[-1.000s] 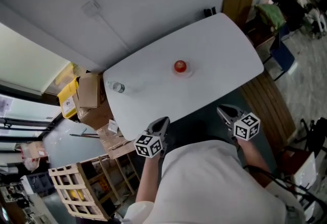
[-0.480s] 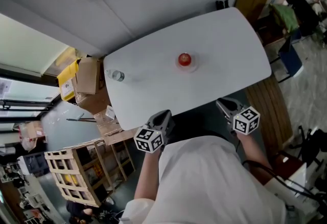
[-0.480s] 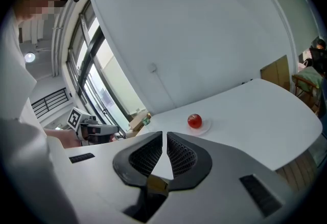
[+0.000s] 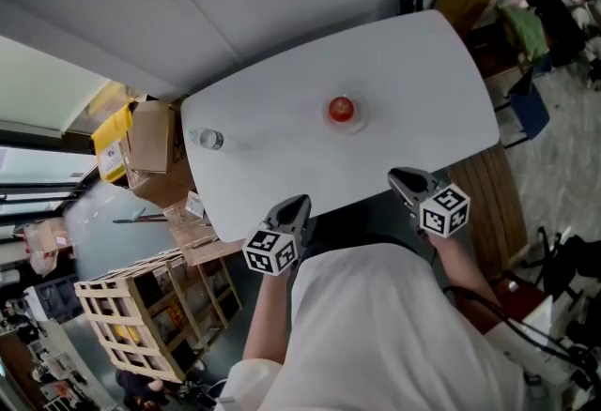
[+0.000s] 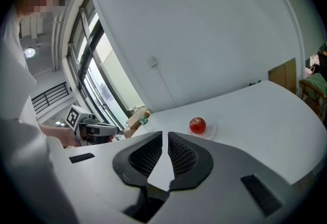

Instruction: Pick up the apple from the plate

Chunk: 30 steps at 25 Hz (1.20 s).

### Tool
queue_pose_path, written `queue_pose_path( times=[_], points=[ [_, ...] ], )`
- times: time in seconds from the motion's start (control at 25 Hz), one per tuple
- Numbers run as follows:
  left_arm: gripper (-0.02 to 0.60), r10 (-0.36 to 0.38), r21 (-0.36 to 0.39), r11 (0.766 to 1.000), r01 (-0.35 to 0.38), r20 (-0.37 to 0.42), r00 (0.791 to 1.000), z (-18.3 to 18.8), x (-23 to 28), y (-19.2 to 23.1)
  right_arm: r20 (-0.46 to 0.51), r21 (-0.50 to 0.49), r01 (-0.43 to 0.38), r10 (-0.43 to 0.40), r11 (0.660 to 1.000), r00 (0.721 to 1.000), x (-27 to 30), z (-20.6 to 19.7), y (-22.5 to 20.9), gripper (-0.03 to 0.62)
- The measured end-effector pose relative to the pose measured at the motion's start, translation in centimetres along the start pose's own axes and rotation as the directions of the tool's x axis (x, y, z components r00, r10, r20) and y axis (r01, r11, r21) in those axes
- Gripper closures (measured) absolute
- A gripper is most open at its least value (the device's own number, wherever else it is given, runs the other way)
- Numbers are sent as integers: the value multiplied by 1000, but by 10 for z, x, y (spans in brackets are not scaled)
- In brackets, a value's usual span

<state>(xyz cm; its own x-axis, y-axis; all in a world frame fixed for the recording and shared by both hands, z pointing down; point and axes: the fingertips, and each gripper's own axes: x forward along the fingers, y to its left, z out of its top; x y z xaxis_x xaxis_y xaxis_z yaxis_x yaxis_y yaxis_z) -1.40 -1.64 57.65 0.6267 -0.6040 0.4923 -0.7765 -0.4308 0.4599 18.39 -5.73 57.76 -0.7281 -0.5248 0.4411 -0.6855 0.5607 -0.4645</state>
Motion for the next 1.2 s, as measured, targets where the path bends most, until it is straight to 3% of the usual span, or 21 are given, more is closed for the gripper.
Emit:
queue_pose_path(
  times=[0.68,0.8,1.2],
  points=[
    [580,-56,-33,998,54,-54,997,21,26,69,-88,52,85,-80,995,993,100,24,-42,546],
    [580,-67,-41,997,65,-53,996,26,28,82,-119,39,102,-97,994,988,117,27,-47,459],
    [580,-113,-32,993,111,-81,990,36,28,116,-181,-33,185,-188,982,965,160,31,-64,387]
  ],
)
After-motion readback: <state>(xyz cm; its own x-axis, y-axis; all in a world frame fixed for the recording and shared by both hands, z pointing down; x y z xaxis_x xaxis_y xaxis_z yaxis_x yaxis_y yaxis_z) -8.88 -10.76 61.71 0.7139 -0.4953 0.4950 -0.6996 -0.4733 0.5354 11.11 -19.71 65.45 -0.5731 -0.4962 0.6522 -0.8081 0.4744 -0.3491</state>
